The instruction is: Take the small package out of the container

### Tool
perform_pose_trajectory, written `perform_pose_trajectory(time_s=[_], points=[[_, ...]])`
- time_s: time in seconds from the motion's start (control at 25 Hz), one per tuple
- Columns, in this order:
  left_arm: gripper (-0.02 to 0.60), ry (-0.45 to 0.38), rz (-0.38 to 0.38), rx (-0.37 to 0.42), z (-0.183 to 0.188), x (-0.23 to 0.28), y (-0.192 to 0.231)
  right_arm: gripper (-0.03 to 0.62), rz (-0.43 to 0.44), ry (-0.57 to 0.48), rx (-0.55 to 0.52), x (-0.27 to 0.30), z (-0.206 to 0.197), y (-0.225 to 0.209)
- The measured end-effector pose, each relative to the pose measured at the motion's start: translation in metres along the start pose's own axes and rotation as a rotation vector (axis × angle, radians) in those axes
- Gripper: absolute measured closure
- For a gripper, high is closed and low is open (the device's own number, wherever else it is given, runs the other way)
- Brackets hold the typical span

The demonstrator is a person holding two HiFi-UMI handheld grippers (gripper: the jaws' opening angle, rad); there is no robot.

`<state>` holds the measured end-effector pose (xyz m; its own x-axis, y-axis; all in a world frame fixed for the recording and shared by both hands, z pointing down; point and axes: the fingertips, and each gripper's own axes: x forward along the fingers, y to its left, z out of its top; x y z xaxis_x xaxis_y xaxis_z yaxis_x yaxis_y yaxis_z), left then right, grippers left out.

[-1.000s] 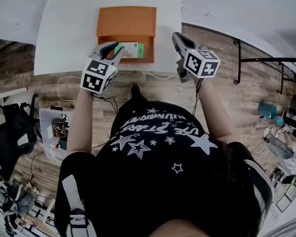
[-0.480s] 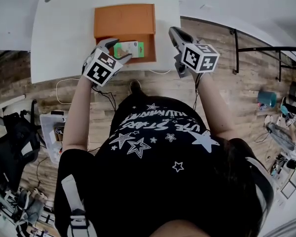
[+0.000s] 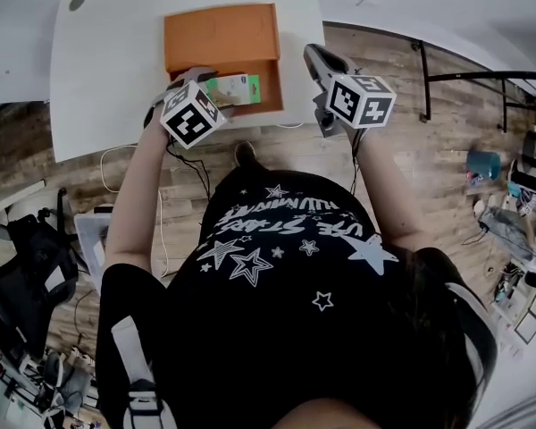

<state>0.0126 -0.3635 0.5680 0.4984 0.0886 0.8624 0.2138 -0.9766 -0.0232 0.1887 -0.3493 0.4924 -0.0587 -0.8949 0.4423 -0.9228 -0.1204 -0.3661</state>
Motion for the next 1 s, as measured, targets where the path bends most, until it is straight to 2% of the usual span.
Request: perform_pose_trajectory(time_s=[0.36,0.64,0.84,1.0], points=[[0.216,0.107,-0.068,0.082,-0.003,0.02,-0.001,0.542,-0.02,0.013,0.017,0.002,-0.004,-0.001],[0.218,0.23,-0.063,0.208,-0.014,0.035,-0.002,0.542,-0.035,0.013,0.041,0.002,-0.006,-0.005],[0.218,0.238,-0.063,0.215,-0.015,0.036,-0.002,0.542,-0.043,0.012,0.048,0.001,-0.007,-0.007],[0.218,0.212,-0.062,0.205,-0.014,0.035,-0.003,0.542,-0.039,0.009,0.05,0.0,-0.008,-0.005]])
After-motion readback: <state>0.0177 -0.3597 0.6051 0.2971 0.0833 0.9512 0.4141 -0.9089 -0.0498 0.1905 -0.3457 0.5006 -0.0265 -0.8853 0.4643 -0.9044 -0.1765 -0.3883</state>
